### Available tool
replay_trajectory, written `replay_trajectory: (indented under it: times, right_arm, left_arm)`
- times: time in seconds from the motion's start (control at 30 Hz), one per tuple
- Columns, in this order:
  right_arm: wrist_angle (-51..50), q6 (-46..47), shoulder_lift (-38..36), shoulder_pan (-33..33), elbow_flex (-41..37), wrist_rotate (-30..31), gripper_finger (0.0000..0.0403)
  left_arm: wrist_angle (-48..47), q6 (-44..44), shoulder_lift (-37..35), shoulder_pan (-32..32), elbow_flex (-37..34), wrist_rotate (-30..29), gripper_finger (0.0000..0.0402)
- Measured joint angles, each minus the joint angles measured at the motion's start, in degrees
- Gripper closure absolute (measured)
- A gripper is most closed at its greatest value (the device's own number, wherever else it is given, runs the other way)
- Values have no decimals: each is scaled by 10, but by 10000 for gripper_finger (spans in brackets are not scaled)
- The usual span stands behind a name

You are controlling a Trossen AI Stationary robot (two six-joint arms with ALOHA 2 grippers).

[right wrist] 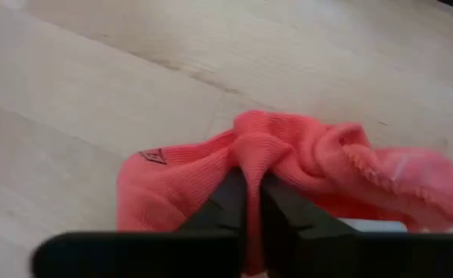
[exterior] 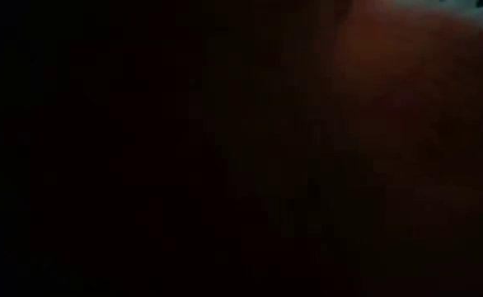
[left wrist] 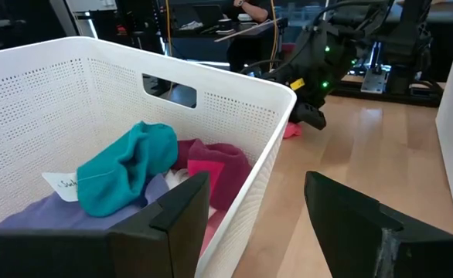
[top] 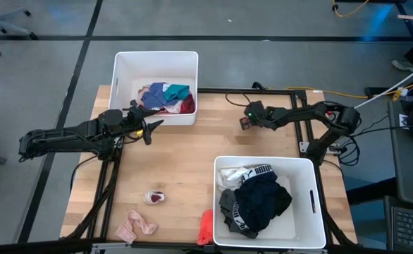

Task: Sort clothes
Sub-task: Put the orange sock into the top white bin

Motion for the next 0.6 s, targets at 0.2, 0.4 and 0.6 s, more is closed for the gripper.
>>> replay_trajectory:
  times: [0.2, 0.4, 0.6]
  right_arm:
    - [66, -33, 3, 21, 9, -52, 368]
    - [81, -82, 6, 53, 55, -98, 393]
    - [83, -122, 5, 82, 122, -145, 382]
  left_arm:
    - [0, 16, 0, 0, 0, 0, 199]
    - [-1, 31, 0, 0, 0, 0, 199]
    - [-5, 33, 0, 0, 0, 0, 199]
